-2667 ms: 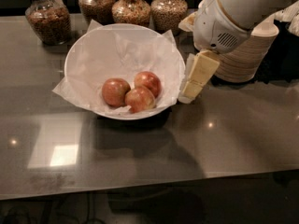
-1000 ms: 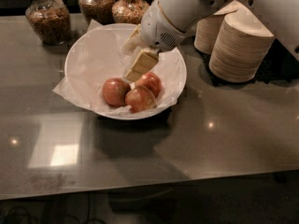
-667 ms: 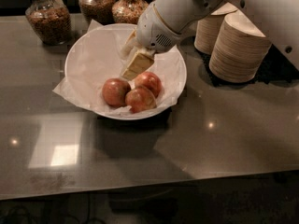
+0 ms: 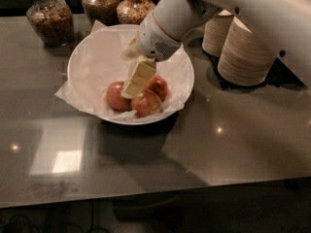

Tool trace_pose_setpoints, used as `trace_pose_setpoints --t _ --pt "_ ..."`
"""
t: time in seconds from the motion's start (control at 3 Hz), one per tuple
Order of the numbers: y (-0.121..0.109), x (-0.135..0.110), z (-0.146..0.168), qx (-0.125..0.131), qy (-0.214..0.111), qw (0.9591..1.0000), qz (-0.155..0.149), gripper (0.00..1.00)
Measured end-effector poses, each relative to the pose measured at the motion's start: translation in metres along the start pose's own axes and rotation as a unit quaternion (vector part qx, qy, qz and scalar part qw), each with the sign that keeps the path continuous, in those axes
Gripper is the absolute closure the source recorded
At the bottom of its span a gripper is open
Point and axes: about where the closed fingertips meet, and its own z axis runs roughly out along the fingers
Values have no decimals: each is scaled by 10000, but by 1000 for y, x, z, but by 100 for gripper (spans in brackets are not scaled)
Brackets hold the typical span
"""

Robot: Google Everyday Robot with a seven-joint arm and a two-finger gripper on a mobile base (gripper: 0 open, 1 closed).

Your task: Pick apple from white bowl

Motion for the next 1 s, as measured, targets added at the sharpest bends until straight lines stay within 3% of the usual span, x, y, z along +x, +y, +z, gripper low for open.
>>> trace_pose_setpoints --t 1.0 --pt "0 3 30 -373 8 9992 118 31"
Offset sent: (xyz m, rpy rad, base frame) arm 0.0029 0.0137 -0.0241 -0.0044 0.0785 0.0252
